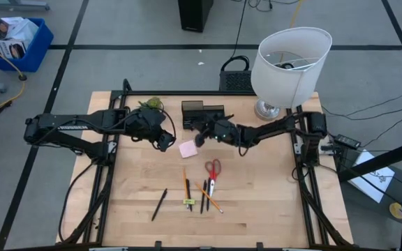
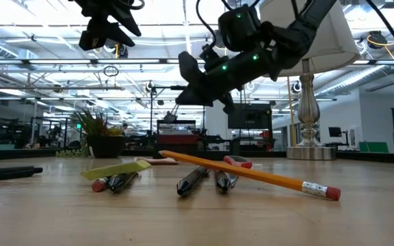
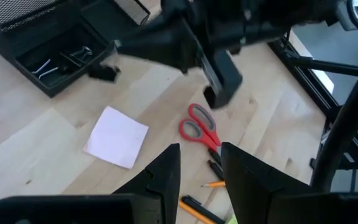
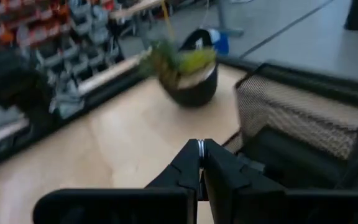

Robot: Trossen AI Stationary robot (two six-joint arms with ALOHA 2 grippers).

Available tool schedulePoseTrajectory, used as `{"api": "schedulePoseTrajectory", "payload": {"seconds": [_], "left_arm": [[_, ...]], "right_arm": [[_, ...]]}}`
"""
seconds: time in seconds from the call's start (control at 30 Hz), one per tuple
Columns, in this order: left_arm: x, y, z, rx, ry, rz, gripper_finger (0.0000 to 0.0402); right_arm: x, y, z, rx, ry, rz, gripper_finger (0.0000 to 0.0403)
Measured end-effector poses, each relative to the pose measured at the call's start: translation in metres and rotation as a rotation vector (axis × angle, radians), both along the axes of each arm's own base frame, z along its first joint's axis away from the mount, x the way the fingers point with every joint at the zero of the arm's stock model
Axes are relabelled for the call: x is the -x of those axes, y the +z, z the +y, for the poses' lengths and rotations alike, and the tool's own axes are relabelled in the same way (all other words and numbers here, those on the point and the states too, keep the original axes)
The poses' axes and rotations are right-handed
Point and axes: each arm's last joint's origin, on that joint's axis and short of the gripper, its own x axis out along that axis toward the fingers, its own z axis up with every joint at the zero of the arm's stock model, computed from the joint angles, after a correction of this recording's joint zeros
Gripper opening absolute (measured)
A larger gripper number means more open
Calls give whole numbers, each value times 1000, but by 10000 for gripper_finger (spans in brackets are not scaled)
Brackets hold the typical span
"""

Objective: Pick and place office supplies into organizer
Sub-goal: Put the black binder clip into the black desk organizer, then put the orange pencil into the black desk organizer

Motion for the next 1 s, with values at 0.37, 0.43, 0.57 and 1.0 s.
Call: {"api": "schedulePoseTrajectory", "payload": {"seconds": [0.37, 0.43, 0.57, 1.0], "left_arm": [[0, 0, -5, 26, 0, -1, 120], [0, 0, -6, 19, 2, -1, 120], [0, 0, -7, 10, 8, 0, 120], [-1, 0, -7, -2, 7, 1, 120]], "right_arm": [[9, -8, -31, -168, -141, -8, 8], [10, -8, -33, -162, -143, -7, 8], [10, -5, -37, -169, -150, -41, 9], [9, -4, -39, -201, -101, -59, 102]]}}
